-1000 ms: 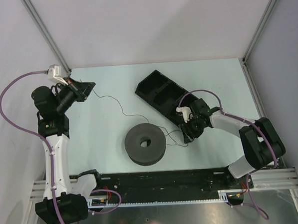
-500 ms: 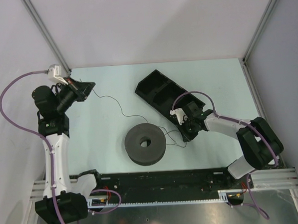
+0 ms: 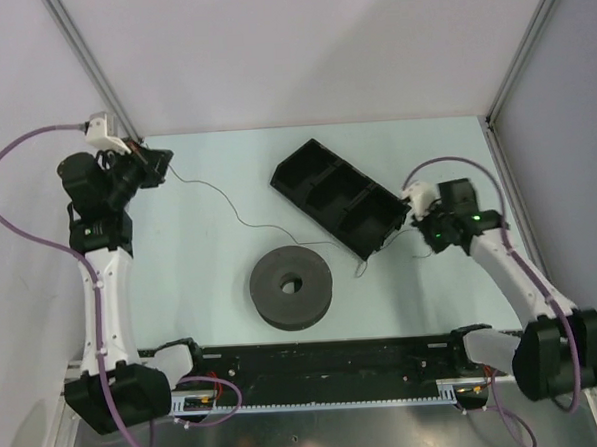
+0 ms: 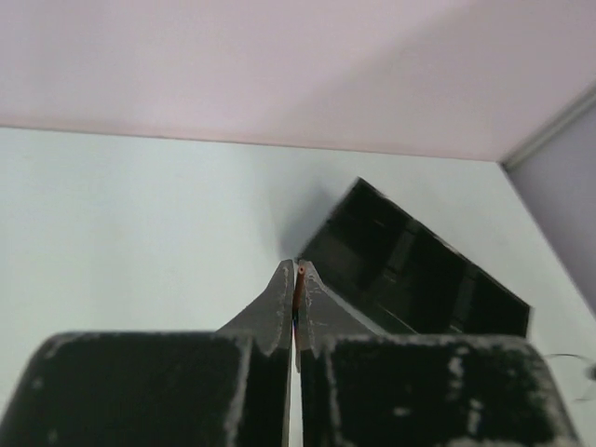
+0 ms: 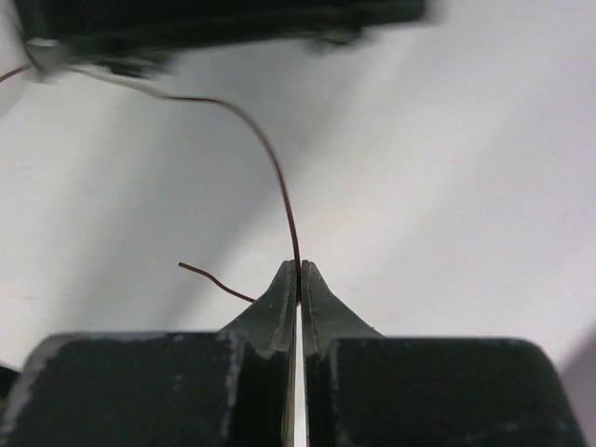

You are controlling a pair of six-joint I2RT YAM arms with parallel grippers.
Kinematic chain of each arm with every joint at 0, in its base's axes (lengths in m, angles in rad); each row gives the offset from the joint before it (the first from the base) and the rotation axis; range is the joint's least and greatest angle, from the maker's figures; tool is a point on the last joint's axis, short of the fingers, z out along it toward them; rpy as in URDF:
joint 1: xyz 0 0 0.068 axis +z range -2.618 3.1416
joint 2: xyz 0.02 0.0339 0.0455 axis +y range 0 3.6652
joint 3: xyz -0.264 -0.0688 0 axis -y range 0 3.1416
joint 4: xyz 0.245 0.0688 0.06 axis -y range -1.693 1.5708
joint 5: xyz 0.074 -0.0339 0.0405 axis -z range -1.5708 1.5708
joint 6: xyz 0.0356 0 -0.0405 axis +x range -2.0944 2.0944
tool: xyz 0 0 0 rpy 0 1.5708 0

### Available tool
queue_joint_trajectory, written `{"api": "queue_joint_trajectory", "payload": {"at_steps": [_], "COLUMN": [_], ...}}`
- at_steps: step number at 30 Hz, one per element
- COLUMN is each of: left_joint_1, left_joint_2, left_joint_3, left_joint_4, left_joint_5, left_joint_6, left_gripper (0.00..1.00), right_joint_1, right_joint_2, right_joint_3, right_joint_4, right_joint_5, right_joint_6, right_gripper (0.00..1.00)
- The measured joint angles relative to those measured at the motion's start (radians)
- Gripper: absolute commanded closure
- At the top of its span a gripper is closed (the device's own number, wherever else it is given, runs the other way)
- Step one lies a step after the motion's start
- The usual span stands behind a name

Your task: Wrap the cables

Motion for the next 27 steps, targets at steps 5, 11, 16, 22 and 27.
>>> {"api": "queue_joint_trajectory", "payload": {"at_steps": [5,11,16,22,27], "left_joint_1": [0.007,0.019,0.035,0.065,0.068], "left_joint_2": [0.112,0.254,0.340,0.413,0.443], "left_joint_3": [0.098,0.172,0.180,0.180,0.179], "left_joint_4": [-0.017,-0.038,-0.070,-0.111,-0.131], "left_joint_5": [-0.094,-0.211,-0.284,-0.311,-0.310], "left_joint_6": [0.125,0.280,0.392,0.485,0.552], "left_gripper": [1.00,1.00,1.00,1.00,1.00], "right_joint_1": [-0.286,-0.647,-0.907,-1.096,-1.175], "right_joint_2": [-0.140,-0.164,-0.142,-0.072,-0.031], "right_joint_3": [0.013,0.013,0.013,0.013,0.013], "right_joint_4": [-0.036,-0.045,-0.040,-0.019,-0.005], "right_joint_5": [0.039,0.016,-0.037,-0.101,-0.158], "right_joint_6": [-0.246,-0.529,-0.731,-0.924,-1.038], "right_gripper": [1.00,1.00,1.00,1.00,1.00]}}
